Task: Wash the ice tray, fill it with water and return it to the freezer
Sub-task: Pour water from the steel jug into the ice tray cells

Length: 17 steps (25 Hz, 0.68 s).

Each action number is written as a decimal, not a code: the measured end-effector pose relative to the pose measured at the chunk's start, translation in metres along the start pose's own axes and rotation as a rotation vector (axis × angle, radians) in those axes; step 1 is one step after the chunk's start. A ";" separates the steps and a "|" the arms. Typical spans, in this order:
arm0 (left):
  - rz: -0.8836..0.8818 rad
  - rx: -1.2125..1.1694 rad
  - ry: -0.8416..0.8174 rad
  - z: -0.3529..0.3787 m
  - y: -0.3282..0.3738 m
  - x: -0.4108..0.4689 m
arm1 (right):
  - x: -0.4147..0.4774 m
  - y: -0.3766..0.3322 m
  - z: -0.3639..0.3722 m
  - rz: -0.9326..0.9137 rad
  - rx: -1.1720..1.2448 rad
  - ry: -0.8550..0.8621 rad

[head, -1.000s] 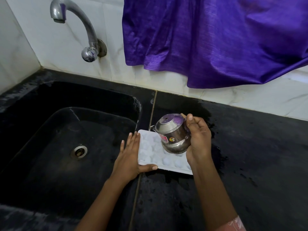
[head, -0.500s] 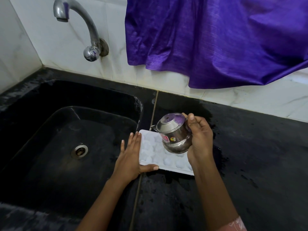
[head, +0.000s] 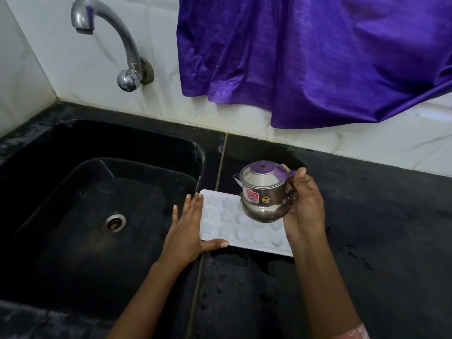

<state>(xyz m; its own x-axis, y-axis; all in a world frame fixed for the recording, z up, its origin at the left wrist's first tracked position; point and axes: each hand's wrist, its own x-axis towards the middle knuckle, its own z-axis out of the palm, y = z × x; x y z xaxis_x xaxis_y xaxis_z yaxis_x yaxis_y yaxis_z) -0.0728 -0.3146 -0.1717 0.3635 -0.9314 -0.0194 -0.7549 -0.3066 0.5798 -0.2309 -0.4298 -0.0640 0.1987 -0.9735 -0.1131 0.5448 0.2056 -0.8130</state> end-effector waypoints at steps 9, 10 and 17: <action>-0.004 0.040 0.006 0.000 0.002 0.000 | -0.008 -0.052 -0.044 -0.117 -0.113 0.059; -0.008 0.037 0.006 0.000 0.003 0.000 | -0.008 -0.055 -0.048 -0.123 -0.119 0.069; -0.040 0.002 0.018 0.004 0.008 -0.005 | -0.010 -0.068 -0.088 -0.133 -0.138 0.161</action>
<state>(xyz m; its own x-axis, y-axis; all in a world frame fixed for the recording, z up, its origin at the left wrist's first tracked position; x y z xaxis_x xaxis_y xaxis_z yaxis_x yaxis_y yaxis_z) -0.0824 -0.3131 -0.1703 0.4032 -0.9147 -0.0281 -0.7406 -0.3442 0.5772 -0.3418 -0.4425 -0.0581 -0.0061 -0.9968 -0.0802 0.4391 0.0694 -0.8958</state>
